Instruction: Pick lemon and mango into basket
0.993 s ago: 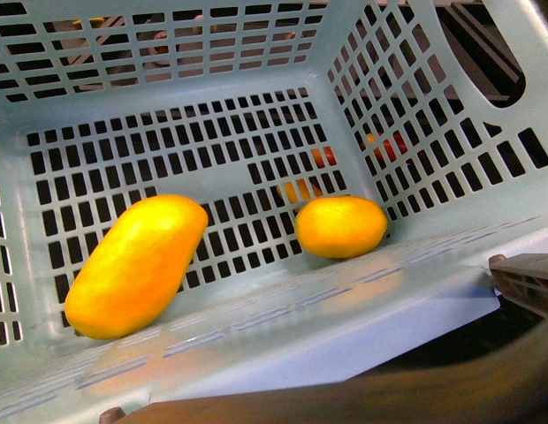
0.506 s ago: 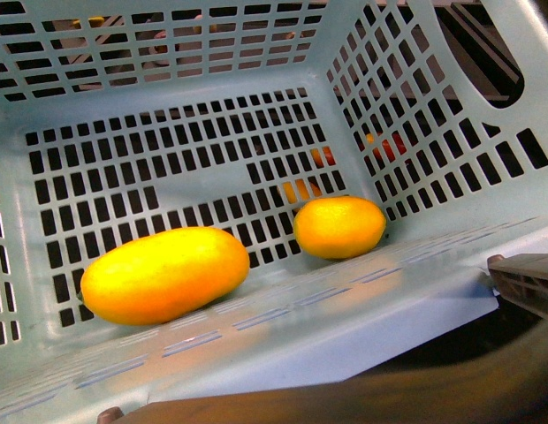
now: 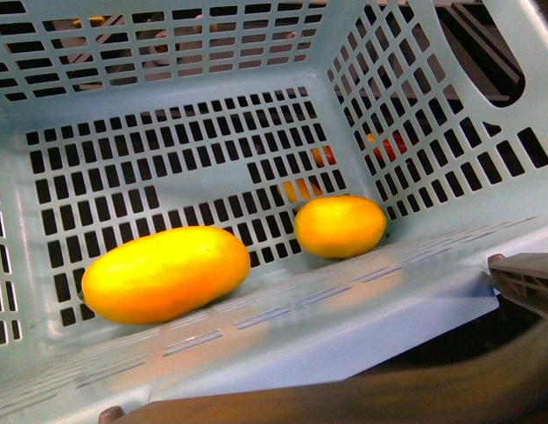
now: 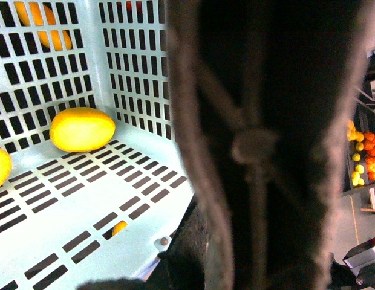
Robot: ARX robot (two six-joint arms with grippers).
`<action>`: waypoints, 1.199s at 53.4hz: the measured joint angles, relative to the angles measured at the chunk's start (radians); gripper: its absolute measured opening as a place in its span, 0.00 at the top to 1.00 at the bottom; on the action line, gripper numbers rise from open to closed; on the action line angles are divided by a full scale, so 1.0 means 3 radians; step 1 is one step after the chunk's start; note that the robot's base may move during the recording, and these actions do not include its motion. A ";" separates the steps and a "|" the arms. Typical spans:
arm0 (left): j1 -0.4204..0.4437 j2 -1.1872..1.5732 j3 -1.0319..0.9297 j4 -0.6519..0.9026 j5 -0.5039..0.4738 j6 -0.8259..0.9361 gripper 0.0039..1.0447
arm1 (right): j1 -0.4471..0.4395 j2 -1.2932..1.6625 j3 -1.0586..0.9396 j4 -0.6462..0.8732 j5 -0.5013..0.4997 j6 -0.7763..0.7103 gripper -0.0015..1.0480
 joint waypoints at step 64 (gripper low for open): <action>0.0000 0.0000 0.0000 0.0000 0.0001 -0.0001 0.95 | 0.0000 -0.0890 0.0000 -0.0908 0.0003 -0.0004 0.42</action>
